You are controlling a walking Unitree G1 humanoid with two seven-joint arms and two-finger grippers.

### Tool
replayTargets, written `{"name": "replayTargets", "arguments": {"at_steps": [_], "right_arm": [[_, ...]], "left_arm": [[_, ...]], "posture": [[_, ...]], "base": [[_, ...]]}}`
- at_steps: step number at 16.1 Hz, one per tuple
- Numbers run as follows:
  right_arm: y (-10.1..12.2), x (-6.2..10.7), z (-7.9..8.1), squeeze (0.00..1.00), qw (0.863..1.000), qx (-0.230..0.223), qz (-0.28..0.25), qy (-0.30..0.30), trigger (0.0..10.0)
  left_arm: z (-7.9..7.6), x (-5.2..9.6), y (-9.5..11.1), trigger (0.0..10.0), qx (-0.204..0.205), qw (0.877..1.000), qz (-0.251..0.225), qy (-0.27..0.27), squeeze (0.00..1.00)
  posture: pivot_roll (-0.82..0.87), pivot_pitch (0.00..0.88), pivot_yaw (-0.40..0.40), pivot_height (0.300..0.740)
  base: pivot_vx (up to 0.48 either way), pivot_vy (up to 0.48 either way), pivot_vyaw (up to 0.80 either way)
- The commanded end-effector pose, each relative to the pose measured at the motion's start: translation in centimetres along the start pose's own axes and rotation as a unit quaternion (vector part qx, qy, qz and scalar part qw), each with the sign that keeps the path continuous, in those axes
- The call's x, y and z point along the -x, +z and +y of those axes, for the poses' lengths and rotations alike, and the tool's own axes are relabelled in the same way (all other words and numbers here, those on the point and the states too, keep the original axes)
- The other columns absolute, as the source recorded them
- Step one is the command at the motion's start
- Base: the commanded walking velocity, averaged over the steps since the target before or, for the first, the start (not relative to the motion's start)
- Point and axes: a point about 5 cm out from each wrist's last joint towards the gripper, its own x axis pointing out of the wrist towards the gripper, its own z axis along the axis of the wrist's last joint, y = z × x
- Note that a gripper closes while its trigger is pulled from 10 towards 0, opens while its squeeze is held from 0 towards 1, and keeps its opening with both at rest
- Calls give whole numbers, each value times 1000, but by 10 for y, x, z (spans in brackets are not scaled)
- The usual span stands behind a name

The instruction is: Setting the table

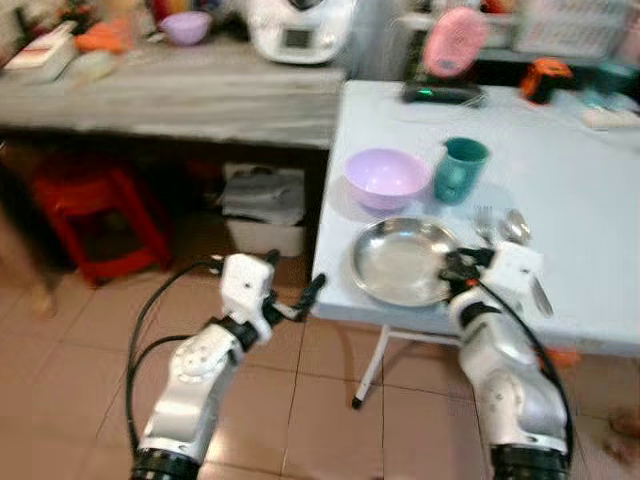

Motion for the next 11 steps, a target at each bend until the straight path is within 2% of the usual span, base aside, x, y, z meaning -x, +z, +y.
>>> {"name": "replayTargets", "arguments": {"at_steps": [1, 5, 11], "right_arm": [[9, 2, -6, 0, 1000, 4, -24, -10, 10000], [14, 3, -6, 0, 999, 23, -44, -9, 10000], [24, 4, -3, 0, 997, 24, -76, -1, 10000]], "left_arm": [[-5, -3, -1, 10000, 1, 1000, 2, -9, 0], [-5, -4, -1, 10000, 2, 1000, 0, -7, 0], [0, -5, -3, 10000, -7, 1000, 3, 8, 0]], "posture": [[-93, 53, 15, 740], [-93, 53, 15, 740], [-97, 43, 17, 740]], "base": [[0, 379, 0], [0, 379, 0], [0, 392, 0]]}}
